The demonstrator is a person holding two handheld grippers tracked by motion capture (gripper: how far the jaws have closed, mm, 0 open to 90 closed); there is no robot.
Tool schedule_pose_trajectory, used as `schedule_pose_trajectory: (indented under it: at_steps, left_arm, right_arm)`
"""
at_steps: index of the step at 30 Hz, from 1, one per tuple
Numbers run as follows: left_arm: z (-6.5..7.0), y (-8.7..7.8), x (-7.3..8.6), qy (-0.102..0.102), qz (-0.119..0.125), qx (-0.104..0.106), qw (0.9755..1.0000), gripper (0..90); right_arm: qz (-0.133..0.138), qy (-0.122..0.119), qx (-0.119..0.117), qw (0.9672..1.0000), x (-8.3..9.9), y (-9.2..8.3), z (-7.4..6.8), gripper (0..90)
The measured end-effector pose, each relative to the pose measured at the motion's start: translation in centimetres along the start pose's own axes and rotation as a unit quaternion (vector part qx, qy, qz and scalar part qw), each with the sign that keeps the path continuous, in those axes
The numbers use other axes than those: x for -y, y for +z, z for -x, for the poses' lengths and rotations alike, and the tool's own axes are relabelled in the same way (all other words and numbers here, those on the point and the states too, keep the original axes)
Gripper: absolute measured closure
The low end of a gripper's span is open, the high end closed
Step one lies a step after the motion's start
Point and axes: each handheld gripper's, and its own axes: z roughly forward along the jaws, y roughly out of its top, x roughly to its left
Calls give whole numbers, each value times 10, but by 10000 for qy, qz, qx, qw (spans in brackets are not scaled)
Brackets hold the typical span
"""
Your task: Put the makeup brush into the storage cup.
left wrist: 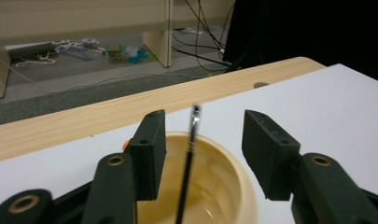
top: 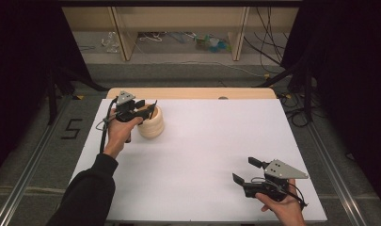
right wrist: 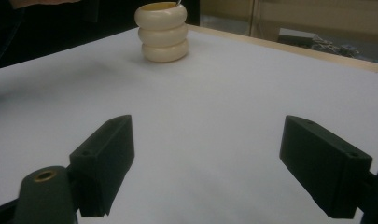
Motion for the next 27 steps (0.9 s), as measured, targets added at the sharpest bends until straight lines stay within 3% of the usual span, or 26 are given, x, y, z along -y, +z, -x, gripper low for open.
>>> schedule_pose_trajectory:
  at_steps: [2,4,7,16,19,24,25,27]
  left_arm:
    - [4,-6,-1,-64,20,76,9999,445]
    - [8,-12,-3,22,55,85,9999,411]
    - [12,-19,-5,76,123,157,9998,397]
    - [20,-32,-5,215,240,269,9991,350]
    - [22,-37,-3,277,233,335,9988,312]
    - [28,-47,3,457,289,425,9976,263]
    - [29,-49,4,473,283,430,9975,256]
    - [30,-53,6,466,310,469,9973,254]
  right_arm:
    - [19,20,17,10000,0,1,0,188]
    - [-108,-37,25,9999,-1,-2,0,188]
    - [101,7,-40,9999,-1,1,-1,188]
    - [-7,-8,-2,10000,-1,-1,-1,188]
    - [75,0,-28,10000,-1,1,-1,188]
    - [-16,-19,17,10000,-2,-1,-2,188]
    - [58,-146,47,9999,-2,0,0,188]
    - [116,-24,-41,9999,-1,1,-3,189]
